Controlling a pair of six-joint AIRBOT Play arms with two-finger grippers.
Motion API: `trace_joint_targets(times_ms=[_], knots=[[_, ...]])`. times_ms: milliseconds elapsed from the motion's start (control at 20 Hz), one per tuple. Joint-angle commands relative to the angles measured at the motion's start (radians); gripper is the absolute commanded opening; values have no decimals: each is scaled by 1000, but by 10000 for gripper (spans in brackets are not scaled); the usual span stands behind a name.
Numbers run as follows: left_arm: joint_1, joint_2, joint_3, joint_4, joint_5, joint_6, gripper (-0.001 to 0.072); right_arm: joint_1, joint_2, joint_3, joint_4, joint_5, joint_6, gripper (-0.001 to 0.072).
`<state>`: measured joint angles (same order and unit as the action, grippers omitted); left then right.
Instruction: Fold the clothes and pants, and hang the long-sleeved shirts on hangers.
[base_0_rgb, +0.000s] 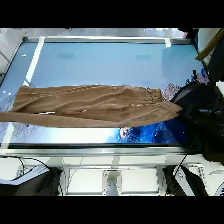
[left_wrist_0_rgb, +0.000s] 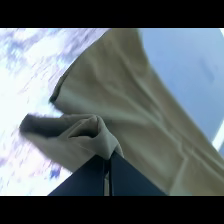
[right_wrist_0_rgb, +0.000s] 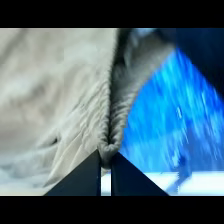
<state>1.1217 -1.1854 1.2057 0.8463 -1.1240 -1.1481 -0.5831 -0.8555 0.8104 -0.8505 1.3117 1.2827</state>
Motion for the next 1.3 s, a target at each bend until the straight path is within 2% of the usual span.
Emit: trace_joint_targets(times_ms=[0,100,200,300,450,750,950,1150,1200,1250], knots=[[-214,3,13,161,344,-185,5,124,-56,55,55,-262,64,19],[-328,-7,13,299,554,-303,4,222,-169,99,60,-428,92,18],[-415,-46,13,418,678,-403,4,276,-311,163,61,-534,135,19],[-467,-110,13,482,700,-445,4,306,-453,232,62,-594,171,19],[-497,-212,13,490,718,-498,4,351,-625,335,73,-634,177,19],[-547,-302,13,489,825,-513,6,433,-783,428,72,-788,205,20],[-560,-301,13,461,939,-525,5,433,-790,428,68,-797,257,20],[-569,-301,13,462,937,-521,21,433,-790,428,68,-772,262,20],[-575,-298,13,462,937,-521,228,433,-789,430,68,-743,262,36],[-581,-290,13,462,937,-521,614,430,-787,443,57,-698,254,131]])
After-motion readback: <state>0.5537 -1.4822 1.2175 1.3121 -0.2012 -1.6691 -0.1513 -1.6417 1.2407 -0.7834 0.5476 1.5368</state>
